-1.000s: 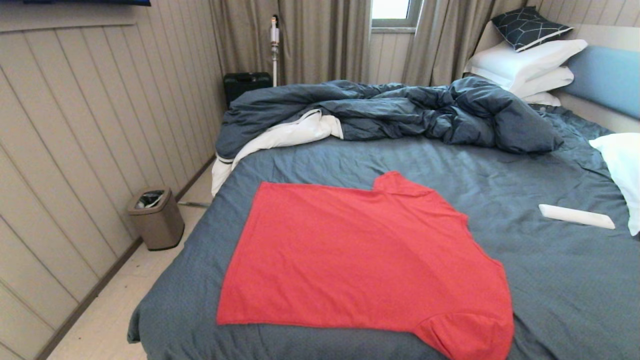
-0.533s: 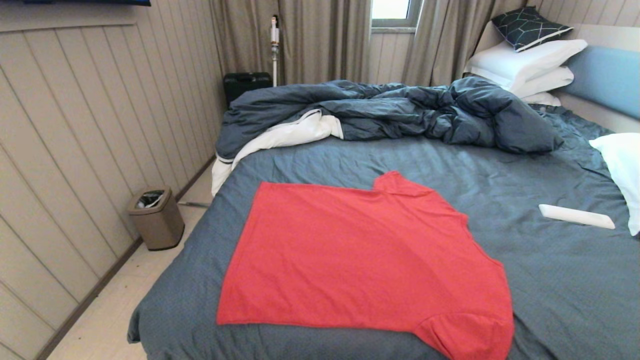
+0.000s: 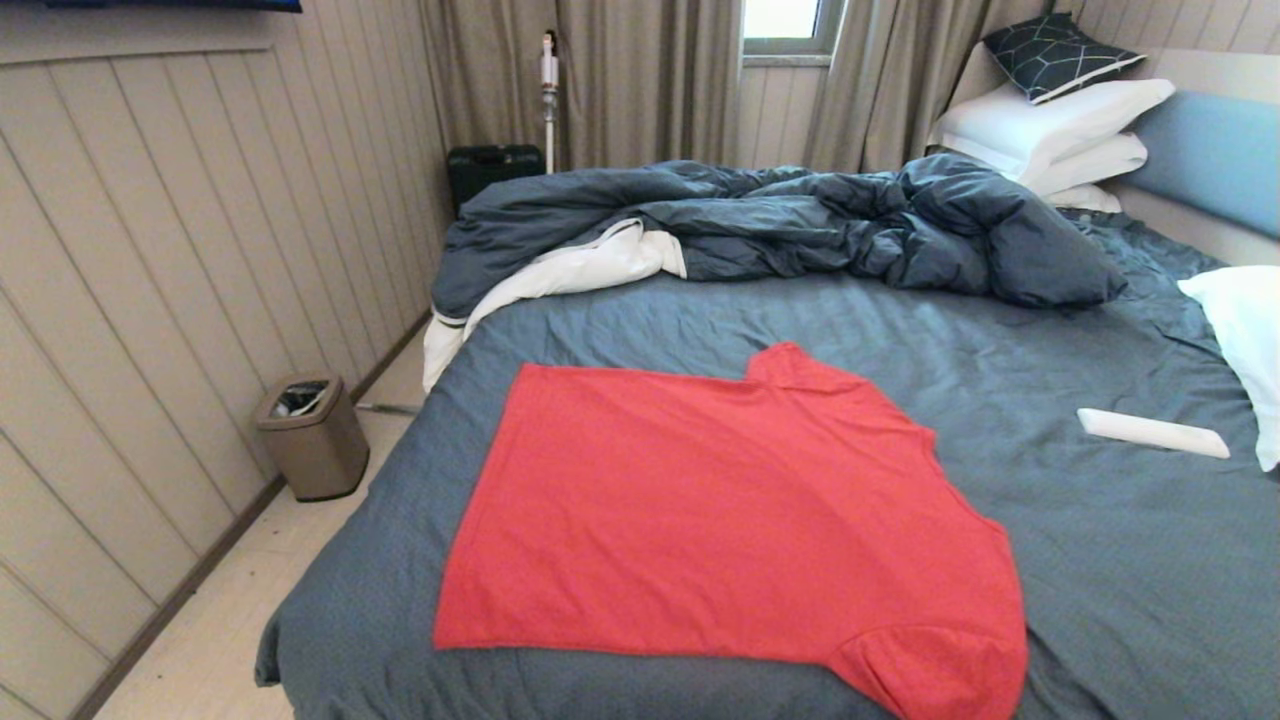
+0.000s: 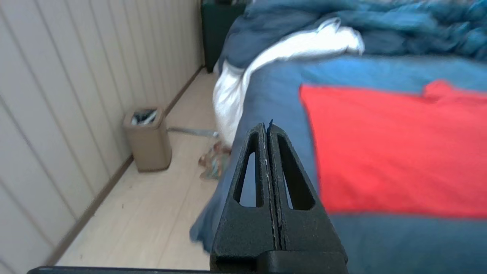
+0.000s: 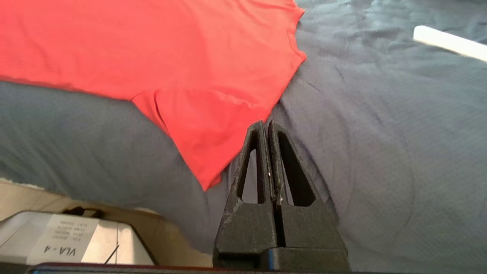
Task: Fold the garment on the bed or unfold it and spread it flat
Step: Fold the red T-shirt
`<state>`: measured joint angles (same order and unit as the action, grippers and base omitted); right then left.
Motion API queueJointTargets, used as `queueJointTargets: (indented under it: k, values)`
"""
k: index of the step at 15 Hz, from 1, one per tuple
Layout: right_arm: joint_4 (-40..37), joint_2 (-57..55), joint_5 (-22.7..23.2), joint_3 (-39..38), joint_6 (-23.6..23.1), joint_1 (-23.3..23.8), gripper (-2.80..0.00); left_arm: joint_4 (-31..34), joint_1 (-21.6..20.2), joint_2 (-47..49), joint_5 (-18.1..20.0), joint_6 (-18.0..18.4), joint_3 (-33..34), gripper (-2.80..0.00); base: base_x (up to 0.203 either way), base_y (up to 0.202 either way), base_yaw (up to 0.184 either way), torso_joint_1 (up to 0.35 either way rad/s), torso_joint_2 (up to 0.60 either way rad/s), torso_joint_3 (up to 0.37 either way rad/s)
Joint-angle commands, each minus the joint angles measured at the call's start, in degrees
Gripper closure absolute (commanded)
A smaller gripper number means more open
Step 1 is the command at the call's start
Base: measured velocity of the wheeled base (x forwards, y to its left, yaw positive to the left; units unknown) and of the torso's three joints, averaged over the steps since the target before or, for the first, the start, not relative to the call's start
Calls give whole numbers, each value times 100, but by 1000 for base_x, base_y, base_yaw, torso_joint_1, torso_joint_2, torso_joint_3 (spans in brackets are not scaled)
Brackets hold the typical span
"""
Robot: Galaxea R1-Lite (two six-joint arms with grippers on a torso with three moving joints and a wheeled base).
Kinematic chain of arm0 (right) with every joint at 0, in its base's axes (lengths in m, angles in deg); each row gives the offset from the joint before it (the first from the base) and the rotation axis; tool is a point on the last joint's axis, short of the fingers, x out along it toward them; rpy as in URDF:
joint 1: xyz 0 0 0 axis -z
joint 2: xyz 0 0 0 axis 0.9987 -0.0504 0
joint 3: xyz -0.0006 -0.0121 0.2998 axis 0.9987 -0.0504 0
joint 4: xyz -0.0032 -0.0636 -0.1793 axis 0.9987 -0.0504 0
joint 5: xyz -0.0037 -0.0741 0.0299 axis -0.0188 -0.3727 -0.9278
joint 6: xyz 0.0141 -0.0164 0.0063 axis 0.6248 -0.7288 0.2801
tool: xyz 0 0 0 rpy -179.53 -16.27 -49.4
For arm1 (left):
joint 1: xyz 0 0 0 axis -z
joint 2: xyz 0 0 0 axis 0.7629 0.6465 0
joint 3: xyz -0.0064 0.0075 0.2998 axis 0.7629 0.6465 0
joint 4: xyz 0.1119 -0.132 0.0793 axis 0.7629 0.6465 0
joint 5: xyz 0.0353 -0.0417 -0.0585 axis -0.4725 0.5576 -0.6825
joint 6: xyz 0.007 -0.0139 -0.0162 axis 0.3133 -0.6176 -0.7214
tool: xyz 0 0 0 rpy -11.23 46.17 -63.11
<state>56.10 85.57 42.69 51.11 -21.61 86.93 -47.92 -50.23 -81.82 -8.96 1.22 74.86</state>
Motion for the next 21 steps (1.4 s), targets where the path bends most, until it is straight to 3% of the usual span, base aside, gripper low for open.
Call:
queueJointTargets:
  k: [1, 4, 7, 9, 11, 13, 15, 18, 19, 21]
  values:
    - [-9, -367, 10, 492, -3, -4, 0, 63, -2, 1004, 75, -17, -751, 0, 0, 0, 0, 0, 0, 0]
    - [8, -1708, 0, 1648, 78, -45, 0, 114, -1, 1948, 234, -255, -1415, 0, 0, 0, 0, 0, 0, 0]
    - [4, -3362, 10, 2982, 462, -66, 0, 306, 0, 3143, 493, -574, -2352, 0, 0, 0, 0, 0, 0, 0]
    - [-151, -4436, 14, 3814, 800, -27, 0, 914, -1, 4060, 873, -748, -3171, 0, 0, 0, 0, 0, 0, 0]
    - [-445, -5285, 57, 4233, 1228, 243, 0, 1620, -1, 4941, 1646, -1032, -3824, 0, 0, 0, 0, 0, 0, 0]
    - [-638, -5909, 461, 4321, 1470, 1066, 0, 2165, 2, 5821, 2584, -1207, -4123, 0, 0, 0, 0, 0, 0, 0]
    - [-905, -6513, 1383, 4361, 1415, 2102, 0, 2398, 64, 6695, 3148, -1246, -4182, 0, 0, 0, 0, 0, 0, 0]
    - [-1562, -7407, 2673, 4328, 577, 3658, 0, 2306, 162, 7722, 3431, -750, -3950, 0, 0, 0, 0, 0, 0, 0]
    - [-1718, -7621, 2886, 4212, 119, 3932, 0, 2143, 188, 7925, 3480, -630, -3872, 0, 0, 0, 0, 0, 0, 0]
    - [-1794, -7886, 3008, 4031, -190, 4058, 0, 1847, 351, 8326, 3504, -581, -3817, 0, 0, 0, 0, 0, 0, 0]
